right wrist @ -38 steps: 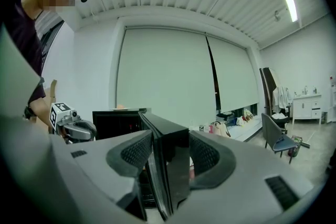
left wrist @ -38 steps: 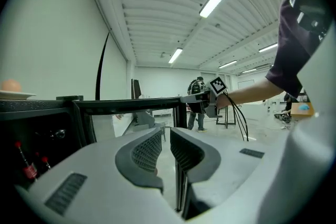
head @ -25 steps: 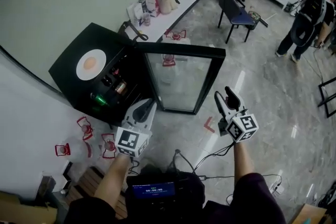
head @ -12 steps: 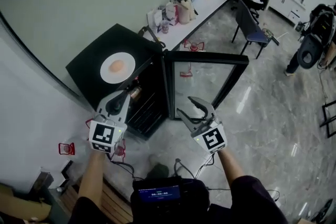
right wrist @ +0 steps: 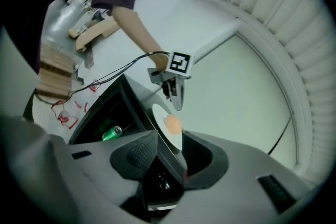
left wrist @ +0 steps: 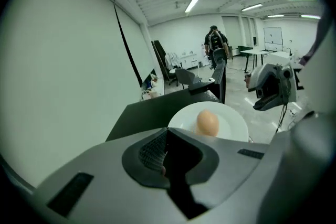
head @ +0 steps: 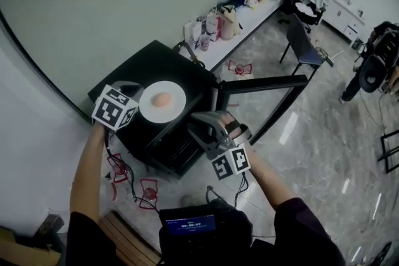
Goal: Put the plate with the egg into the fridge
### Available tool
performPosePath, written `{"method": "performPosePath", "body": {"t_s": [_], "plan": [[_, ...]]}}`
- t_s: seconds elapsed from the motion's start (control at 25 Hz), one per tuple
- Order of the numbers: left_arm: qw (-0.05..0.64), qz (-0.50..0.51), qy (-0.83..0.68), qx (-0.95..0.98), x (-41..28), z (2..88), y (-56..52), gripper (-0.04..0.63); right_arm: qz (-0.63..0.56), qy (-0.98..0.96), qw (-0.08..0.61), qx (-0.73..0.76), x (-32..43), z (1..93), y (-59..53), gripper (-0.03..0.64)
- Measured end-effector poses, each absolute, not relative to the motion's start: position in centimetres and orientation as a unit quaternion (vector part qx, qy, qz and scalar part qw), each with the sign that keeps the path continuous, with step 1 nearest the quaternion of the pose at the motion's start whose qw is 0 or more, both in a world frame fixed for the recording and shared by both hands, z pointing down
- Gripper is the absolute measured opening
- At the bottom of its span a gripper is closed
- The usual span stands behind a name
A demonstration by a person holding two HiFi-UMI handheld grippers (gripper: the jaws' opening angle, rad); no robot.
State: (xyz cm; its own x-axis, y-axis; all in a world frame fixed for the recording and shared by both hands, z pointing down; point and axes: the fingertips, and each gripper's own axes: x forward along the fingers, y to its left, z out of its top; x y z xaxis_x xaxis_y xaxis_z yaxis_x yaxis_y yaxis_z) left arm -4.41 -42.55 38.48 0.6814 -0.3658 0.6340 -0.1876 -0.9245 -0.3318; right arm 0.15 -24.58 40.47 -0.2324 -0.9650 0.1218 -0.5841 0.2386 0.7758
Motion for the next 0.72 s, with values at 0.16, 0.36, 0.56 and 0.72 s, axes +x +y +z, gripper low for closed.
{"method": "performPosePath", "body": {"t_s": [0.16,0.36,0.56,0.72], "plan": [[0.058,-0.446,0.120,-0.885,-4.0,40.4,-46.0,0.009,-0.356,-0.708,0.384,0.474,-0.5,42.1,-26.8,0.152],[0.007,-0.503,0.085,-0.860,-3.6,43.4,-46.9,0.009,-0.400,-0.691,0.410,0.441,-0.3,42.0,-28.3,0.152],[0.020,-0.512,0.071,-0.856,-3.3,43.4,-46.0,0.009,-0.427,-0.680,0.419,0.424,-0.5,42.1,-29.1,0.152],[0.026,-0.510,0.059,-0.858,-3.3,43.3,-44.9,0.009,-0.438,-0.678,0.415,0.420,-1.1,41.9,-29.2,0.152]]}}
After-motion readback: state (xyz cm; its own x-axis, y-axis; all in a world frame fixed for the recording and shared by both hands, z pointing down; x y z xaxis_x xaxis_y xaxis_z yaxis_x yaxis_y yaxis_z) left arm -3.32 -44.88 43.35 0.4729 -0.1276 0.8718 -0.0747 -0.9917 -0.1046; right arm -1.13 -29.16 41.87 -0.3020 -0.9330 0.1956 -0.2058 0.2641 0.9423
